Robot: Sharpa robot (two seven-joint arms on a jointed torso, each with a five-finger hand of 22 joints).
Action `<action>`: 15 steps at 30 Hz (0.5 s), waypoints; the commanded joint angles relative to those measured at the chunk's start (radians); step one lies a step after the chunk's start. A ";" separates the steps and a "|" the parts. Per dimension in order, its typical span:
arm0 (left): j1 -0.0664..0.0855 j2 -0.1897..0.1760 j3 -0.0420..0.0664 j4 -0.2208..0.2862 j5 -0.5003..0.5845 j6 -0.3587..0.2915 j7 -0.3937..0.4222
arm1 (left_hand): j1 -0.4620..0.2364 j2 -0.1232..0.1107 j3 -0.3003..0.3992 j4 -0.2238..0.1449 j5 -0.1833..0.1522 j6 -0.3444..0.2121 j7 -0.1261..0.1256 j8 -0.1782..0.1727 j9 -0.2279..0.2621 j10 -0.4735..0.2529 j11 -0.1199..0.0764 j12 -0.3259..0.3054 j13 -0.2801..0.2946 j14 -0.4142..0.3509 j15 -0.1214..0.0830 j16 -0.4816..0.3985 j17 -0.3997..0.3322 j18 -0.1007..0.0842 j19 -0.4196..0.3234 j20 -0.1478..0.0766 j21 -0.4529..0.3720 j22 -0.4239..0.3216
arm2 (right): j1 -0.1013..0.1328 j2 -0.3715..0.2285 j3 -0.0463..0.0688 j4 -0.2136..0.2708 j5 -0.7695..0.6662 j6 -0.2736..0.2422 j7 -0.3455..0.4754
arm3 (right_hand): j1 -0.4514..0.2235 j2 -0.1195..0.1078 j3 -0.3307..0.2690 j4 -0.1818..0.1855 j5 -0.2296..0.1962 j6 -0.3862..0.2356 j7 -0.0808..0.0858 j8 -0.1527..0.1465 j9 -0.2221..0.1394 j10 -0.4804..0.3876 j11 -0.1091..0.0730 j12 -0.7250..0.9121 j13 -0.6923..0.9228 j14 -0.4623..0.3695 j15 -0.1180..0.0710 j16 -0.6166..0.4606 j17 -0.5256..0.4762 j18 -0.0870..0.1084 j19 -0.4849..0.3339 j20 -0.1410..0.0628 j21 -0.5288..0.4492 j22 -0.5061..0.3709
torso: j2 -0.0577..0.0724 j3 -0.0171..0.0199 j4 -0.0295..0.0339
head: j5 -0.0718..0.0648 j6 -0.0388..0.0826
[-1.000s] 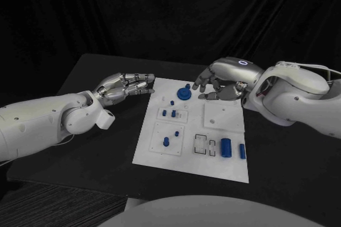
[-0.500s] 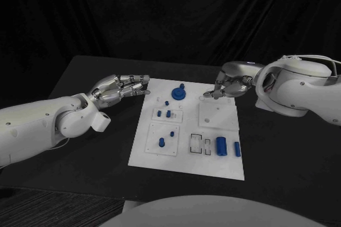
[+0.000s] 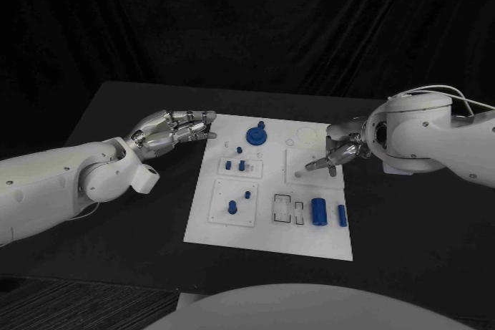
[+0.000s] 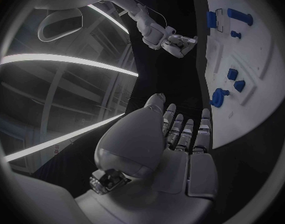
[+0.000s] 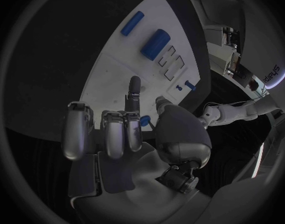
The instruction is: Assemble the parts on the task board
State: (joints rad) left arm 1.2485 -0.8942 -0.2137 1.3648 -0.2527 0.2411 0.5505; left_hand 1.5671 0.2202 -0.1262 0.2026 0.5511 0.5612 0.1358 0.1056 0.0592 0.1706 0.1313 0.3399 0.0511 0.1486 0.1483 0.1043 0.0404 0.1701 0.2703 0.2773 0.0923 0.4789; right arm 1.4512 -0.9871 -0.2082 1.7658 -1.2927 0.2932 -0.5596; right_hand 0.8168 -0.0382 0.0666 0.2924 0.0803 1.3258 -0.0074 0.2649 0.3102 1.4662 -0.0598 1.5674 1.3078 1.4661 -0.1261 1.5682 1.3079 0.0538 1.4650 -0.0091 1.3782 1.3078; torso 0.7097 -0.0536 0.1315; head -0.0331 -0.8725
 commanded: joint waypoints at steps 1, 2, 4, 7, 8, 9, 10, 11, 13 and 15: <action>-0.001 0.003 0.001 0.002 0.005 0.015 0.012 | 0.007 0.002 0.008 0.000 0.003 0.005 0.001 0.005 0.001 0.007 -0.002 0.003 0.001 0.004 0.002 0.005 -0.001 0.012 0.004 0.000 0.005 -0.001 | -0.010 -0.002 0.000 0.005 0.041 0.098 -0.075 | -0.015 0.000 0.005 0.000 -0.006 0.001 0.002 -0.009 0.001 0.105 -0.006 0.003 0.263 0.105 -0.005 0.003 0.263 -0.009 0.036 -0.009 -0.012 0.205 | -0.002 -0.0026 0.0023 | -0.002 0.000; -0.001 0.003 0.001 0.002 0.005 0.015 0.012 | 0.007 0.002 0.008 0.000 0.003 0.005 0.001 0.005 0.001 0.007 -0.002 0.003 0.001 0.004 0.002 0.005 -0.001 0.012 0.004 0.000 0.005 -0.001 | -0.013 -0.003 0.000 0.006 0.042 0.102 -0.077 | -0.016 0.000 0.005 0.000 -0.006 0.001 0.002 -0.010 0.001 0.105 -0.006 0.003 0.263 0.105 -0.005 0.003 0.263 -0.009 0.036 -0.009 -0.012 0.205 | -0.002 -0.0020 0.0012 | -0.001 0.000; -0.002 0.004 0.001 0.002 0.005 0.015 0.012 | 0.007 0.002 0.009 -0.001 0.003 0.005 0.001 0.005 0.001 0.008 -0.002 0.003 0.001 0.004 0.002 0.005 -0.001 0.011 0.004 0.000 0.005 -0.001 | -0.017 -0.004 0.000 0.007 0.044 0.106 -0.080 | -0.016 0.000 0.005 0.000 -0.006 0.001 0.002 -0.010 0.001 0.105 -0.006 0.003 0.263 0.105 -0.005 0.003 0.263 -0.009 0.036 -0.009 -0.012 0.205 | -0.002 -0.0021 0.0007 | -0.003 0.000; -0.002 0.005 0.001 0.002 0.005 0.015 0.012 | 0.007 0.002 0.009 -0.001 0.003 0.005 0.001 0.005 0.001 0.008 -0.002 0.003 0.001 0.004 0.002 0.005 -0.001 0.011 0.004 0.000 0.005 -0.001 | -0.027 -0.006 0.000 0.009 0.046 0.109 -0.083 | -0.019 0.001 0.007 0.000 -0.006 0.000 0.003 -0.012 0.000 0.105 -0.006 0.003 0.263 0.105 -0.005 0.003 0.263 -0.008 0.034 -0.009 -0.017 0.203 | -0.003 -0.0028 0.0010 | -0.004 0.000; -0.002 0.005 0.001 0.002 0.005 0.015 0.012 | 0.007 0.002 0.009 -0.001 0.003 0.005 0.001 0.005 0.001 0.008 -0.002 0.003 0.001 0.004 0.002 0.005 -0.001 0.011 0.004 0.000 0.005 -0.001 | -0.030 -0.007 0.000 0.010 0.047 0.108 -0.084 | -0.019 0.001 0.009 -0.001 -0.004 -0.003 0.004 -0.016 0.000 0.105 -0.005 0.003 0.263 0.105 -0.005 0.003 0.263 -0.007 0.032 -0.009 -0.020 0.202 | -0.003 -0.0024 0.0010 | -0.004 0.000; -0.002 0.005 0.001 0.002 0.005 0.015 0.012 | 0.007 0.002 0.009 -0.001 0.003 0.005 0.001 0.005 0.001 0.008 -0.002 0.003 0.001 0.004 0.002 0.005 -0.001 0.011 0.004 0.000 0.005 -0.001 | -0.033 -0.007 0.000 0.011 0.047 0.107 -0.084 | -0.017 0.001 0.012 -0.002 0.000 -0.005 0.004 -0.019 -0.001 0.105 -0.005 0.003 0.263 0.105 -0.005 0.003 0.263 -0.006 0.031 -0.009 -0.023 0.201 | -0.003 -0.0018 0.0009 | -0.005 0.000; -0.002 0.005 0.001 0.002 0.005 0.015 0.012 | 0.007 0.002 0.009 -0.001 0.003 0.005 0.001 0.005 0.001 0.008 -0.002 0.003 0.001 0.004 0.002 0.005 -0.001 0.011 0.004 0.000 0.005 -0.001 | -0.036 -0.008 0.000 0.012 0.047 0.106 -0.084 | -0.014 0.001 0.015 -0.004 0.004 -0.006 0.005 -0.022 -0.001 0.105 -0.004 0.003 0.263 0.105 -0.005 0.003 0.263 -0.005 0.029 -0.008 -0.027 0.200 | -0.003 -0.0014 0.0009 | -0.005 0.000; -0.002 0.005 0.001 0.002 0.005 0.015 0.012 | 0.008 0.002 0.011 -0.002 0.004 0.006 0.001 0.006 0.001 0.008 -0.001 0.004 0.001 0.004 0.002 0.005 -0.001 0.011 0.004 0.000 0.005 -0.002 | -0.040 -0.008 0.000 0.014 0.047 0.104 -0.085 | -0.008 0.000 0.019 -0.005 0.012 -0.009 0.006 -0.026 -0.001 0.105 -0.004 0.003 0.263 0.105 -0.003 0.003 0.263 -0.003 0.025 -0.008 -0.039 0.196 | -0.003 -0.0011 0.0007 | -0.005 0.000; -0.002 0.006 0.001 0.001 0.005 0.016 0.011 | 0.008 0.002 0.011 -0.002 0.004 0.006 0.001 0.006 0.001 0.008 -0.001 0.004 0.001 0.004 0.002 0.005 -0.001 0.011 0.004 0.000 0.005 -0.002 | -0.048 -0.009 0.000 0.017 0.048 0.100 -0.085 | 0.005 -0.002 0.025 -0.008 0.029 -0.017 0.007 -0.037 -0.003 0.105 -0.005 0.003 0.263 0.103 0.001 -0.001 0.256 0.011 0.002 -0.004 -0.101 0.177 | -0.003 -0.0009 0.0002 | -0.006 0.000; -0.002 0.006 0.001 0.001 0.005 0.016 0.010 | 0.008 0.002 0.011 -0.002 0.004 0.006 0.001 0.006 0.001 0.008 -0.001 0.004 0.001 0.004 0.002 0.005 -0.001 0.011 0.004 0.000 0.005 -0.002 | -0.056 -0.009 0.000 0.021 0.049 0.098 -0.085 | 0.009 -0.005 0.027 -0.006 0.035 -0.028 0.010 -0.047 -0.005 0.105 -0.004 0.003 0.263 0.100 0.005 -0.009 0.242 0.015 -0.007 -0.001 -0.125 0.170 | -0.003 -0.0009 0.0000 | -0.007 0.000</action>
State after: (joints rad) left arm 1.2483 -0.8905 -0.2137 1.3648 -0.2527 0.2436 0.5502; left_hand 1.5671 0.2202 -0.1222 0.1985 0.5511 0.5612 0.1358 0.1056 0.0591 0.1707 0.1313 0.3399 0.0512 0.1486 0.1483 0.1043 0.0404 0.1701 0.2703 0.2772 0.0923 0.4775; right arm 1.3987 -0.9951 -0.2081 1.7828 -1.2527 0.3739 -0.6173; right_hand 0.8171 -0.0463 0.0886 0.2842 0.1124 1.3019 0.0015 0.2212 0.3066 1.4661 -0.0597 1.5674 1.3076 1.4660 -0.1261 1.5640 1.3078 0.0540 1.4650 -0.0090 1.2609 1.3076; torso 0.7069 -0.0554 0.1322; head -0.0392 -0.8725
